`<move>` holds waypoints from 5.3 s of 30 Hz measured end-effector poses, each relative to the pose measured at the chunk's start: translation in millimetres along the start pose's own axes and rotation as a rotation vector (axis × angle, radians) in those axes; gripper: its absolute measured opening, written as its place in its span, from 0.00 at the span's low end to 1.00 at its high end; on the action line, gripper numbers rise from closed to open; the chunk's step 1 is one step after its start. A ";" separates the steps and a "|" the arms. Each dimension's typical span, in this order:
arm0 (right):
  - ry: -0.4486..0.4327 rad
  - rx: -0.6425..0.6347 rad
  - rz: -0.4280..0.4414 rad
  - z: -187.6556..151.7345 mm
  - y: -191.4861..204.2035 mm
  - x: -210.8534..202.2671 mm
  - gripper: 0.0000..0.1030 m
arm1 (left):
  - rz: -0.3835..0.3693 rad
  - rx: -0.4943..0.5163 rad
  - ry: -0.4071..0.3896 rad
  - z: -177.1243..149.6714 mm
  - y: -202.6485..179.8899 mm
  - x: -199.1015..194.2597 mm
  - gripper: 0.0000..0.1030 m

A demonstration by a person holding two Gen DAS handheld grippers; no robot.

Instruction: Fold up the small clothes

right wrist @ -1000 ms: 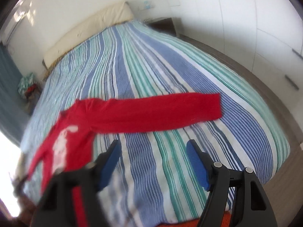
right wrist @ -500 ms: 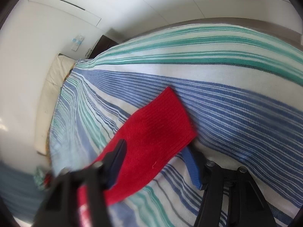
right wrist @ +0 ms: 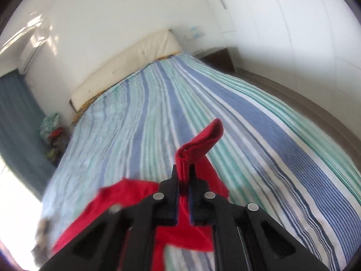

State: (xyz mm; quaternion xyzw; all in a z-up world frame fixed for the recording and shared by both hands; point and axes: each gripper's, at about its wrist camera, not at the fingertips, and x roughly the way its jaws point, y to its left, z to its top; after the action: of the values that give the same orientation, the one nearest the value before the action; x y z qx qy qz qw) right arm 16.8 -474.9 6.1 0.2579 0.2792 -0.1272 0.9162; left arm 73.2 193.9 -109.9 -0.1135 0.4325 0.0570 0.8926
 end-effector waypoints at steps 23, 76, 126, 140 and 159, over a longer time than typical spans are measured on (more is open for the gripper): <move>0.321 -0.209 0.161 -56.9 96.7 119.0 0.81 | 0.012 0.027 0.003 0.3 -3.5 3.3 0.99; 0.504 -0.570 0.230 -184.6 229.4 186.2 0.31 | -0.009 0.104 0.088 -8.3 -21.9 22.0 0.99; 0.129 -0.301 -0.046 -207.7 70.5 -12.4 0.70 | 0.027 0.156 0.127 -21.1 -29.1 32.3 0.99; 0.122 -0.316 -0.036 -210.0 73.7 -19.0 0.70 | -0.222 -0.386 0.034 20.2 85.6 6.4 0.99; 0.134 -0.311 0.006 -211.4 75.3 -17.4 0.70 | -0.120 -0.705 0.046 41.7 179.2 62.6 0.71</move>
State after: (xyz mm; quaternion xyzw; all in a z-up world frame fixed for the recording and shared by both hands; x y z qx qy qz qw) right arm -63.2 -295.6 -103.9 0.1217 0.3551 -0.0624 0.9248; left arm 107.8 378.1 -161.5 -0.4410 0.3989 0.1477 0.7903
